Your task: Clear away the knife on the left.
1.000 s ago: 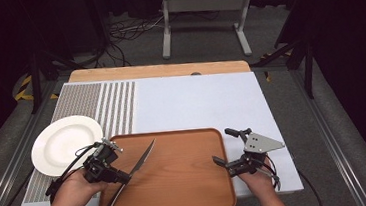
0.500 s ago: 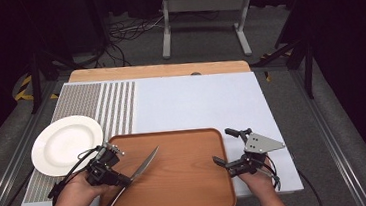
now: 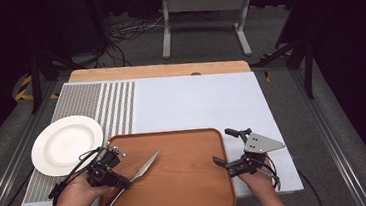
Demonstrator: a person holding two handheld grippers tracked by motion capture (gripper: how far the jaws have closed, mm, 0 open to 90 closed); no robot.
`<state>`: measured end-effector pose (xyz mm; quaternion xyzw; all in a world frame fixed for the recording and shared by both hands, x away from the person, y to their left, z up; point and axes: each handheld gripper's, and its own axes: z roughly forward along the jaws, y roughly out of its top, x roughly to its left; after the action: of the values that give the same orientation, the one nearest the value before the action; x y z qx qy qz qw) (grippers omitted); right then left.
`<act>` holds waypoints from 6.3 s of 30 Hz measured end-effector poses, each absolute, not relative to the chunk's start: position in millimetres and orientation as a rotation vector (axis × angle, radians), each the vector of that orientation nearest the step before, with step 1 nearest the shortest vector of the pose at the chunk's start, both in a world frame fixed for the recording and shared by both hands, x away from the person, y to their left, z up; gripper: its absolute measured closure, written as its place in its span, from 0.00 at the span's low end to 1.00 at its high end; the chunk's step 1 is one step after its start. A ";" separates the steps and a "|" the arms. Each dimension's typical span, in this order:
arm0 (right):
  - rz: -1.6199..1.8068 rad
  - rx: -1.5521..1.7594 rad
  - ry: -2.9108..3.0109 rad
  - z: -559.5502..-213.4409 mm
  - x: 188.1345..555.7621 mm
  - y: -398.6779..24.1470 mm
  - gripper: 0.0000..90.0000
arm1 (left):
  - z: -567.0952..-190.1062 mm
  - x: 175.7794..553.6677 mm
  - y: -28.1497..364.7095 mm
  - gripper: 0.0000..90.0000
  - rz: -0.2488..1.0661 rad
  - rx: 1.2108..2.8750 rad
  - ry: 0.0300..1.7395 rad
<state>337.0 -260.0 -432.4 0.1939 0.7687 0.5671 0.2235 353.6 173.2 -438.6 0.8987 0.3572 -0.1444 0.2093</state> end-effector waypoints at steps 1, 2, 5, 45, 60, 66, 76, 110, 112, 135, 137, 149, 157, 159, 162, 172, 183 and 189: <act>1.566 0.535 2.122 -432.5 337.1 -260.0 0.03 | -439.2 354.2 173.6 0.89 -0.397 2.509 0.990; 1.567 0.537 2.122 -432.5 337.1 -259.9 0.03 | -439.7 354.0 173.2 0.89 -0.397 2.506 0.999; 1.567 0.536 2.122 -432.4 337.2 -259.8 0.03 | -439.8 354.2 172.9 0.89 -0.395 2.509 0.999; 1.571 0.539 2.121 -432.3 336.8 -260.4 0.03 | -413.3 335.0 151.2 0.99 0.021 2.446 0.519; 1.569 0.534 2.122 -432.4 337.1 -260.5 0.03 | -428.9 340.9 136.3 1.00 -0.074 2.610 0.444; 1.571 0.537 2.120 -432.5 336.9 -260.6 0.03 | -432.8 342.7 134.1 1.00 -0.092 2.650 0.433; 1.572 0.538 2.118 -432.3 336.8 -260.7 0.03 | -436.6 344.5 133.8 1.00 -0.105 2.692 0.468; 1.567 0.537 2.119 -432.4 336.9 -260.6 0.03 | -435.6 349.9 156.1 1.00 -0.031 2.691 0.586; 1.565 0.536 2.121 -432.4 337.0 -260.5 0.03 | -435.7 350.3 158.2 1.00 -0.029 2.689 0.595; 1.559 0.533 2.124 -432.8 337.4 -260.0 0.03 | -436.3 352.6 180.4 1.00 -0.019 2.669 0.695; 1.561 0.535 2.122 -432.8 337.4 -260.1 0.03 | -436.6 352.7 183.1 1.00 -0.020 2.662 0.708; 1.561 0.533 2.126 -432.9 337.5 -259.8 0.03 | -436.6 350.6 192.6 1.00 -0.020 2.661 0.753; 1.561 0.535 2.126 -433.0 337.6 -259.5 0.03 | -435.6 351.0 193.7 1.00 -0.028 2.649 0.751; 1.561 0.533 2.126 -432.8 337.5 -259.7 0.03 | -433.0 350.1 193.7 1.00 -0.026 2.625 0.745; 1.563 0.537 2.122 -432.7 337.1 -259.8 0.03 | -429.0 350.8 194.3 0.85 -0.022 2.588 0.726; 1.565 0.532 2.117 -430.6 335.9 -260.1 0.03 | -413.2 346.4 201.6 0.27 0.144 2.361 0.640; 1.570 0.526 2.111 -428.0 335.2 -260.3 0.03 | -403.9 334.2 212.6 0.10 0.279 2.174 0.533; 1.573 0.526 2.110 -427.5 334.8 -260.8 0.03 | -409.3 330.3 229.0 0.05 0.319 1.999 0.521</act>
<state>334.8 -260.8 -427.5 0.1910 0.7655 0.5710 0.2268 330.3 229.0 -409.3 0.8272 0.2158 0.1320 0.5017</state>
